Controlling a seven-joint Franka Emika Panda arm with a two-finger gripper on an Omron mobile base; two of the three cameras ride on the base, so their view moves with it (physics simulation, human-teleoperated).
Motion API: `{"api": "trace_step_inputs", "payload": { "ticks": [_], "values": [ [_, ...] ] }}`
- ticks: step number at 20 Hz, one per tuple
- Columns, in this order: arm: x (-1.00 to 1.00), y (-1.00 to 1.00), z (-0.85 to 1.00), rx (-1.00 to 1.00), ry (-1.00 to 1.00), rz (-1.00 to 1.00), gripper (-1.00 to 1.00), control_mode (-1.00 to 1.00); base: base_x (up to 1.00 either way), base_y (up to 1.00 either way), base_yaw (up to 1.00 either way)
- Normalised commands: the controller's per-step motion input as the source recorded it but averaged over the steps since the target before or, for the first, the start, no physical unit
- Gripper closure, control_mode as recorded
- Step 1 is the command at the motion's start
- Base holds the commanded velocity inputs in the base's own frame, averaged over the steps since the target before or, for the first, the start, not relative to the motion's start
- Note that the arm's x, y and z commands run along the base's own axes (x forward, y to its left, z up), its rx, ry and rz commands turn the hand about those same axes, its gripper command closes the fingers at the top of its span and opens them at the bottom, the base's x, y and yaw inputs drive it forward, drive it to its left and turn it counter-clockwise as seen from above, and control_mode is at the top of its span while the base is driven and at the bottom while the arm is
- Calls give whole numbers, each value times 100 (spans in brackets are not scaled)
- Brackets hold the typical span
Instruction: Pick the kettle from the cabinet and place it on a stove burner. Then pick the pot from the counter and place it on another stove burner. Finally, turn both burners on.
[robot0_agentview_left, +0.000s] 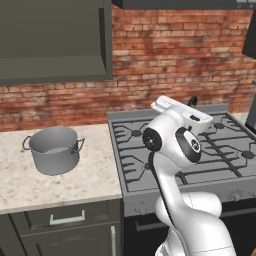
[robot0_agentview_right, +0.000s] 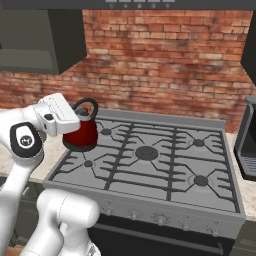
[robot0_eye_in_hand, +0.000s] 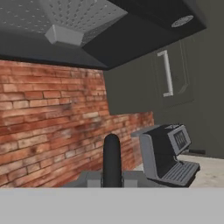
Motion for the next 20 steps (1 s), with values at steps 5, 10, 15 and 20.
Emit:
{"api": "trace_step_inputs", "payload": {
  "ticks": [5, 10, 15, 20],
  "values": [
    [11, 0, 0, 0, 0, 0, 100, -100, 0, 0, 0],
    [22, 0, -2, 0, 0, 0, 100, -100, 0, 0, 0],
    [20, 0, -8, 0, 0, -1, 100, -100, 0, 0, 0],
    [22, 7, -12, 0, 0, -3, 100, -100, 0, 0, 0]
  ]
}}
